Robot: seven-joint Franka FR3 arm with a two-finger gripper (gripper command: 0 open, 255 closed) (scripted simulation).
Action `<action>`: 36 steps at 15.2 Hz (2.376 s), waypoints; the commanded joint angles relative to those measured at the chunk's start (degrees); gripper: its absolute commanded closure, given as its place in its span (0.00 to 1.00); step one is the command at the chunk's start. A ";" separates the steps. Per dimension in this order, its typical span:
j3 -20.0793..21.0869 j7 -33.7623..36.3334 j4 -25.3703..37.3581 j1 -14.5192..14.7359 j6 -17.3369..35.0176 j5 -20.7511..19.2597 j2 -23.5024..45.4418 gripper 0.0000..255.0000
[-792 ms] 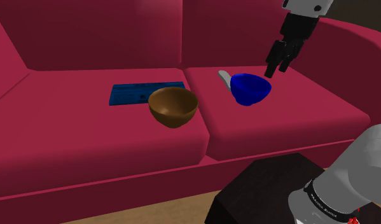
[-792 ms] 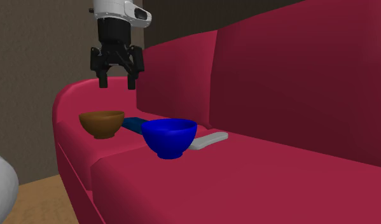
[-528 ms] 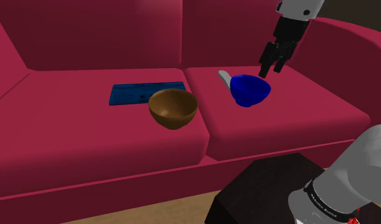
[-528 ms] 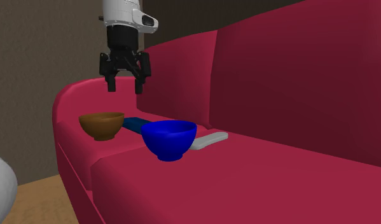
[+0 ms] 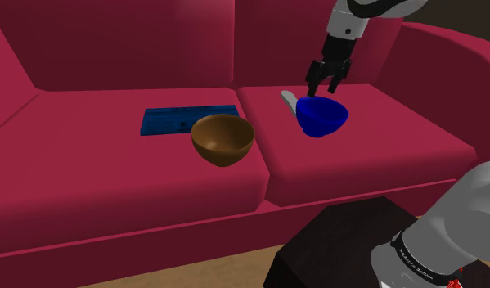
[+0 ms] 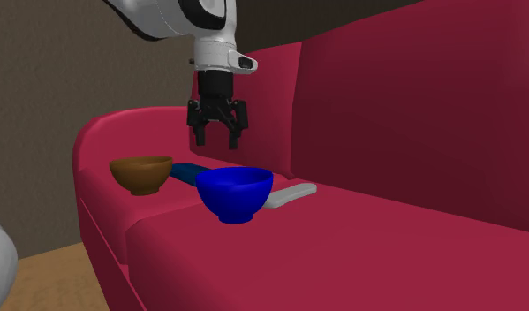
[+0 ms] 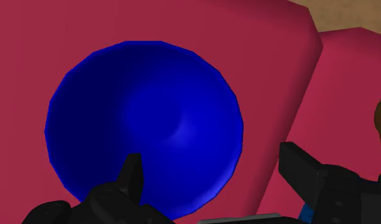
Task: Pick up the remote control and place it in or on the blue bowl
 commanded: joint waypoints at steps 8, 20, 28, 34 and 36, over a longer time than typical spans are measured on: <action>-3.01 0.94 11.21 -2.47 7.14 0.39 18.56 0.00; -5.49 1.38 26.79 -5.47 10.73 3.05 38.13 0.00; -5.36 1.14 24.51 -5.51 14.54 3.41 39.69 0.00; -5.36 1.15 24.52 -5.51 14.53 3.41 39.69 1.00; -5.36 1.15 24.52 -5.51 14.52 3.41 39.69 1.00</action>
